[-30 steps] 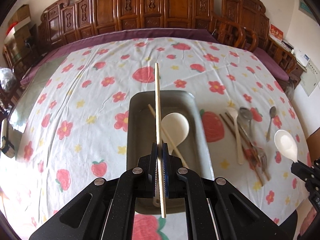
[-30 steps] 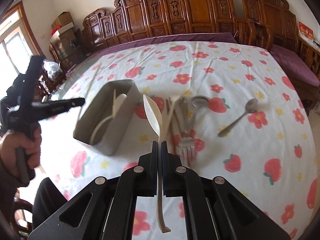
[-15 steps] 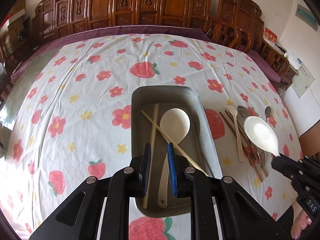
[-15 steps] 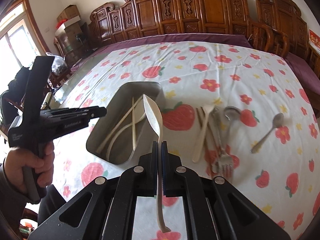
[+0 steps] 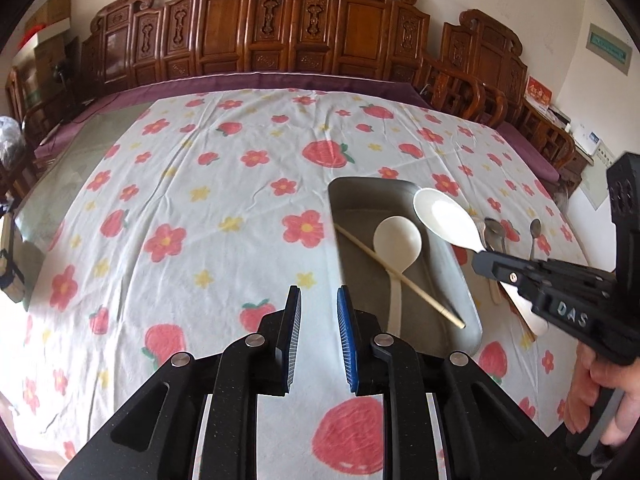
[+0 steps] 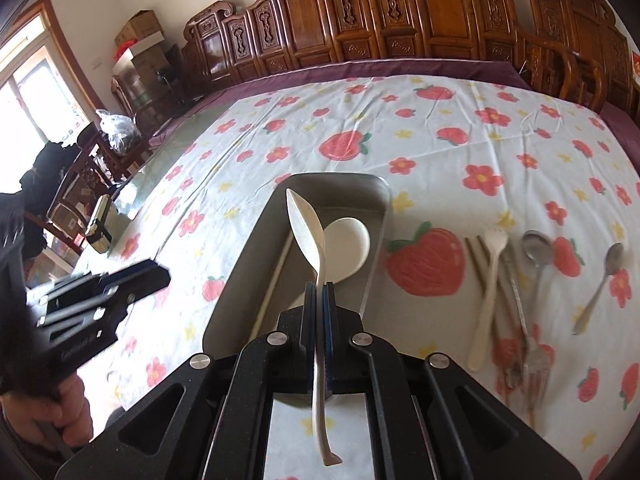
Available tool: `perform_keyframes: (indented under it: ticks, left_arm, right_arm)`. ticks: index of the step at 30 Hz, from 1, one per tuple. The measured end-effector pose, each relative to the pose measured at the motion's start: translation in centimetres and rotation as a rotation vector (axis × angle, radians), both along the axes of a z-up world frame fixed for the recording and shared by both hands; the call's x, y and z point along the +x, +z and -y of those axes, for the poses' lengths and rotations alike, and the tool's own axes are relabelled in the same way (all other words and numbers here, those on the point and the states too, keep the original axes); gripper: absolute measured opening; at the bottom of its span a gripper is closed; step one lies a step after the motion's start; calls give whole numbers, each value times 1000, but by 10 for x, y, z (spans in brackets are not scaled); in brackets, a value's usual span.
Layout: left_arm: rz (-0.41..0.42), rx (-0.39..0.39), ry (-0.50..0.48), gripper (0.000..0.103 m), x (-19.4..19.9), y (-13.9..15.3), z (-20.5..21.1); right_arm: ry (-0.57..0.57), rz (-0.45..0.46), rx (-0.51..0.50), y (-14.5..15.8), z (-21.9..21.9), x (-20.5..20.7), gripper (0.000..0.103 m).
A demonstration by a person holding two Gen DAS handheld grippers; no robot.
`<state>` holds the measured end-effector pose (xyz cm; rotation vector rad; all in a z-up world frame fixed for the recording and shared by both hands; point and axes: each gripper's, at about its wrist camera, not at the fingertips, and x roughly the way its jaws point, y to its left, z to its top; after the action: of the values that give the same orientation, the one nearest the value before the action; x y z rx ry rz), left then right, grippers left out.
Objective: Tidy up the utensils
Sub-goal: 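Lower the white spoon into the tray and open the right gripper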
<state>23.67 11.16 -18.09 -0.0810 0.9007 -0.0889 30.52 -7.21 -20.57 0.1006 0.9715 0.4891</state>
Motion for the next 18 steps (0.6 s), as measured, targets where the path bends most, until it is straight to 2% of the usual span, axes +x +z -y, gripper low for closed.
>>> perform_keyframes:
  ticks: [7,14,18]
  left_arm:
    - [35,24,10,17,-12,-3,-11]
    - [47,13,-1,17,-14,-4,-12]
    - [48,22,-6,17,-16,-5,-7]
  right_arm:
    - [-9,-19,-25,-12,-19,15,4]
    - [-31,-31,-11,-21,-25,25,6]
    - [-12,-23,16,-20,-24,23,24]
